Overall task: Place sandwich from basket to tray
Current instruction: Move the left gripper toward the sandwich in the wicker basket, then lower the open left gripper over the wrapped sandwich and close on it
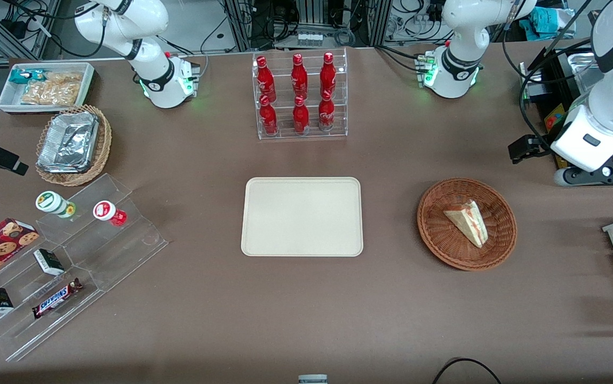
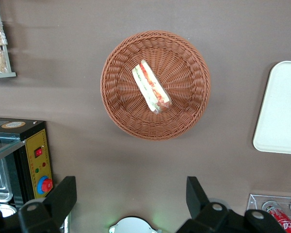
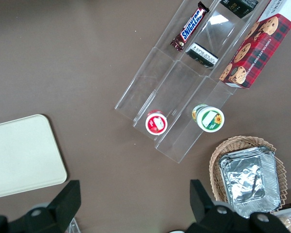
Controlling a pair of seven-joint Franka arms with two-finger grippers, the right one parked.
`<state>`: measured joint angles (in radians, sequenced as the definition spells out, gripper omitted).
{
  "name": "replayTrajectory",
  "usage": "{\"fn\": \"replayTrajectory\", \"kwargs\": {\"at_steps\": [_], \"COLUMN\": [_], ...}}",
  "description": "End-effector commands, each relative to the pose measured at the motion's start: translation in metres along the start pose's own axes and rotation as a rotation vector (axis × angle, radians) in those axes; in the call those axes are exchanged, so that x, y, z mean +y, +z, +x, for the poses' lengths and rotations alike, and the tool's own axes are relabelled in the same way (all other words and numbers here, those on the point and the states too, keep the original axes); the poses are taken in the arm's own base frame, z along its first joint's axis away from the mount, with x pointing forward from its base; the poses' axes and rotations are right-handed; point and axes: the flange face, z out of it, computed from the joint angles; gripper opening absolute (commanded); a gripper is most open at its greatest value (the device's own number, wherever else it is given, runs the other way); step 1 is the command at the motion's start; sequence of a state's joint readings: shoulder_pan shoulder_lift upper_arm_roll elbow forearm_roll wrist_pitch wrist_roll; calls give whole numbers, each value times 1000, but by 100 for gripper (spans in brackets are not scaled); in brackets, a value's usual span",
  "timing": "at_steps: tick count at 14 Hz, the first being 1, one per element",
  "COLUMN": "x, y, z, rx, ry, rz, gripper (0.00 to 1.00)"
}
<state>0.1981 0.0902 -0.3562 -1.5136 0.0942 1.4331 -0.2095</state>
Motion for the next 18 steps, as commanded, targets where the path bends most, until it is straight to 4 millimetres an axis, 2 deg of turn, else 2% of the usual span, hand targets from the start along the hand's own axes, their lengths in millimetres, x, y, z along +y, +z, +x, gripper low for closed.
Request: {"fn": "replayTrajectory", "kwargs": {"at_steps": [1, 3, 6, 7, 8, 10, 12, 18], "x": [-6, -28, -48, -65, -66, -59, -49, -30], "y": [29, 60, 116, 130, 150, 196, 228, 282], "z": [23, 43, 71, 78, 82, 89, 88, 99], "rx": [-54, -104, -168, -177, -193, -192, -167, -167], "ry": [-25, -75, -112, -150, -178, -298, -372, -455], "rz": [-21, -40, -61, -75, -90, -85, -86, -112], "gripper": [100, 100, 100, 100, 100, 100, 100, 100]}}
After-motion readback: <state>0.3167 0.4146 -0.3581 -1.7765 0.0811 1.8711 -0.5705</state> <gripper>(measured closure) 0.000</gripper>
